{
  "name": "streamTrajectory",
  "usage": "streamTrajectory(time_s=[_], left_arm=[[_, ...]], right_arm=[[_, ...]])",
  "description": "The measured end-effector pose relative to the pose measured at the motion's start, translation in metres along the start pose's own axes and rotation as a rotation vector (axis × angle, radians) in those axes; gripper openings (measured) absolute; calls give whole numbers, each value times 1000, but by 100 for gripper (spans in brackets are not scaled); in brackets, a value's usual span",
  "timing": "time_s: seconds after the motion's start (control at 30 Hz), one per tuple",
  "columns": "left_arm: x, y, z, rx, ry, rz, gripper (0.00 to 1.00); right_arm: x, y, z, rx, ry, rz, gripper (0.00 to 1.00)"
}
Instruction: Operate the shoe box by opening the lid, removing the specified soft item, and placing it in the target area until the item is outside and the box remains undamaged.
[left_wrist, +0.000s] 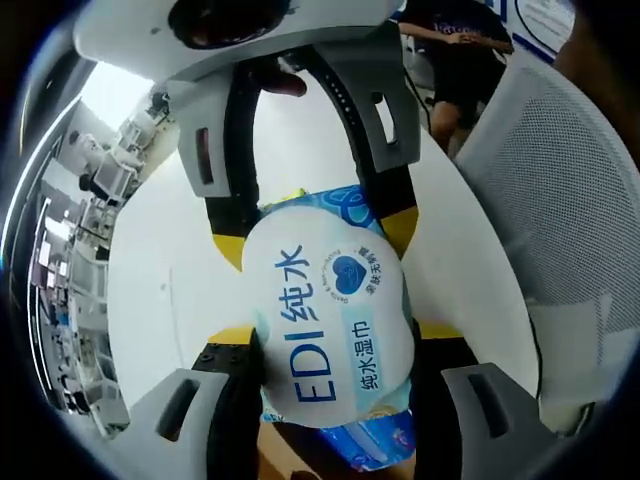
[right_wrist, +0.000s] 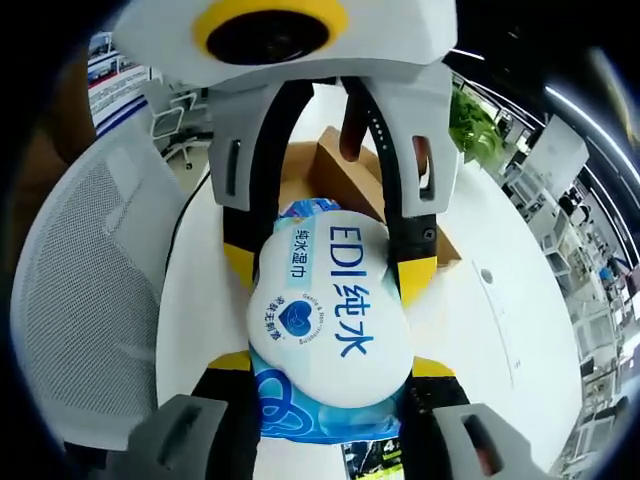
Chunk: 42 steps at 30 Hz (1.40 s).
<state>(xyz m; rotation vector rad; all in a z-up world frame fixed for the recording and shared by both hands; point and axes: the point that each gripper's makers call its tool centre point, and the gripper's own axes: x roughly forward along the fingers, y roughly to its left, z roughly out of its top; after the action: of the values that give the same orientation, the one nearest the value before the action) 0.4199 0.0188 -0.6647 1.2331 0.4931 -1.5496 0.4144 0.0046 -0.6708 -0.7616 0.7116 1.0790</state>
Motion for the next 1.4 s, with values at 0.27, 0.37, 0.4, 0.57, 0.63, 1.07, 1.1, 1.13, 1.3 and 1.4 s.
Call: streamTrajectory(time_s=[0.27,0.37,0.4,0.57,0.63,1.07,1.1,1.13,1.3,1.4], left_arm=[[13,8,14,11,-11,-16,58],[17,10,20,23,-8,-25,58],[18,11,22,26,-7,-26,58],[23,20,32,35,-13,-27,58],[25,23,34,35,-12,-29,58],[45,43,39,15,-22,-29,58],[47,47,38,11,-23,-29,58],[48,47,38,11,-22,-26,58],[54,50,38,1,-17,-29,58],[58,51,37,-6,-16,-29,58]], right_arm=[[-5,-8,-19,21,5,-4,52],[-7,-12,-26,31,6,-5,52],[-8,-13,-28,32,7,-6,52],[-12,-22,-38,40,8,-14,52],[-13,-26,-41,42,8,-14,52],[-12,-43,-63,33,29,5,52],[-11,-44,-64,33,29,5,52],[-10,-45,-64,32,31,4,52],[-6,-50,-70,24,35,16,52],[-4,-52,-74,22,35,20,52]])
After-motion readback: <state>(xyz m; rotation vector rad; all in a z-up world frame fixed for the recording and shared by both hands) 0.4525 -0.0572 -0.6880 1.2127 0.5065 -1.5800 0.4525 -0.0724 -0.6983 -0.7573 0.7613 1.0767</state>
